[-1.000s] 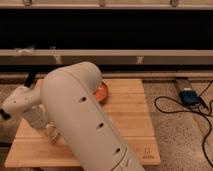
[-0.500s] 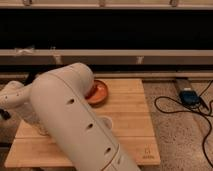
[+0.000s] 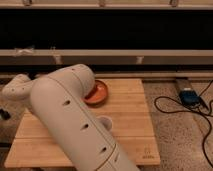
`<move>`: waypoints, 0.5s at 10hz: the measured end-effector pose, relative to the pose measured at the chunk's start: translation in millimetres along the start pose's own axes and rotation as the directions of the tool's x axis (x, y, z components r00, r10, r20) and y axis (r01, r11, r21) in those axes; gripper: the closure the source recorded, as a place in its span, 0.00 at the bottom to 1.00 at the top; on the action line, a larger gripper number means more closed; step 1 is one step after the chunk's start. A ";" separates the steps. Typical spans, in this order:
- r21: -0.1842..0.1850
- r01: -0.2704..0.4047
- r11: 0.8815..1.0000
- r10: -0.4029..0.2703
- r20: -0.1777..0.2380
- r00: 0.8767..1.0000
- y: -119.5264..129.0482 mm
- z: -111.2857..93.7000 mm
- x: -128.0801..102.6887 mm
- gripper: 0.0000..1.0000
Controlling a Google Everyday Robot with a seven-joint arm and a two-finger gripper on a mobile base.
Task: Wipe the white sponge on the table
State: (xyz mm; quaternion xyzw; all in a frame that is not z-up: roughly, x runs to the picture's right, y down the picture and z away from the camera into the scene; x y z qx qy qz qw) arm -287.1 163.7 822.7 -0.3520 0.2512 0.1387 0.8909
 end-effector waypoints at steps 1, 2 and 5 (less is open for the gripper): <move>-0.005 -0.017 1.000 0.017 -0.008 1.000 -8.7 4.8 6.4 1.00; -0.015 -0.044 0.999 0.044 -0.019 0.999 -18.1 13.5 17.8 1.00; -0.034 -0.087 0.996 0.086 -0.034 0.996 -15.4 32.8 42.4 1.00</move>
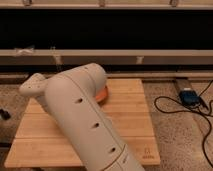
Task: Wipe the white sponge on the table
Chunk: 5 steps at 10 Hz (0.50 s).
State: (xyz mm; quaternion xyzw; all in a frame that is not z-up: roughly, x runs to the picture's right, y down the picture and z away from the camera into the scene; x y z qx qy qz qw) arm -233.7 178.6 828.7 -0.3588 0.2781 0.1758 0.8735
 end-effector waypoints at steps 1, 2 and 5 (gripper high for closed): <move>-0.004 -0.003 1.000 0.003 0.000 1.000 4.8 4.5 6.7 1.00; -0.008 0.001 1.000 -0.001 0.004 1.000 13.8 7.2 12.5 1.00; -0.008 0.050 0.999 -0.050 0.042 0.998 52.4 2.5 18.7 1.00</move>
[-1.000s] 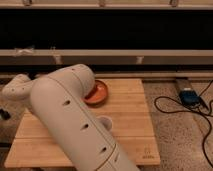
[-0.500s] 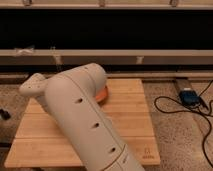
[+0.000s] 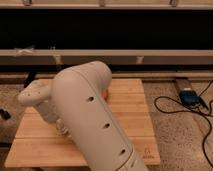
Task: Wipe the white sponge on the table
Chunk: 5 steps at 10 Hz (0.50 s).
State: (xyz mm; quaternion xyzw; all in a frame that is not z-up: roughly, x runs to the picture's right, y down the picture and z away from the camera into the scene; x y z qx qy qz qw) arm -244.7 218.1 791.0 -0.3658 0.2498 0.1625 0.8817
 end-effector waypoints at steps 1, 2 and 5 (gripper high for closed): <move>0.004 0.022 1.000 -0.022 0.013 1.000 11.0 -4.5 -2.3 1.00; 0.010 0.048 0.999 -0.049 0.028 0.998 22.8 -10.9 -8.0 1.00; 0.036 0.145 0.989 -0.147 0.053 0.988 52.6 -31.5 -40.4 1.00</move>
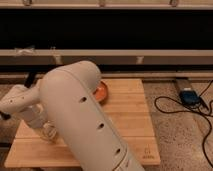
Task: Wipe the white sponge on the table
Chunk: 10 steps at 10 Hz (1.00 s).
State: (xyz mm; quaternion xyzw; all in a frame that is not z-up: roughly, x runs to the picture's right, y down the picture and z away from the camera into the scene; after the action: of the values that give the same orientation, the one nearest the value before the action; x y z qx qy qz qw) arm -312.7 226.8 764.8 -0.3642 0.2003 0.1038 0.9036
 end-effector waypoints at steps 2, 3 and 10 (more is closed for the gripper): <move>0.006 0.036 0.999 -0.036 -0.006 0.999 1.2 -3.6 -18.7 1.00; 0.008 0.044 0.999 -0.043 -0.012 0.999 -1.4 -3.7 -24.9 1.00; 0.044 -0.121 0.992 0.121 0.001 0.993 -61.9 -17.5 -2.7 0.48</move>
State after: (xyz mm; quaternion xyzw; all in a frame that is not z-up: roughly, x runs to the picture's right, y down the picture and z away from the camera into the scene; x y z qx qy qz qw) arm -299.5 170.3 792.7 -0.3314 0.2250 0.1534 0.9033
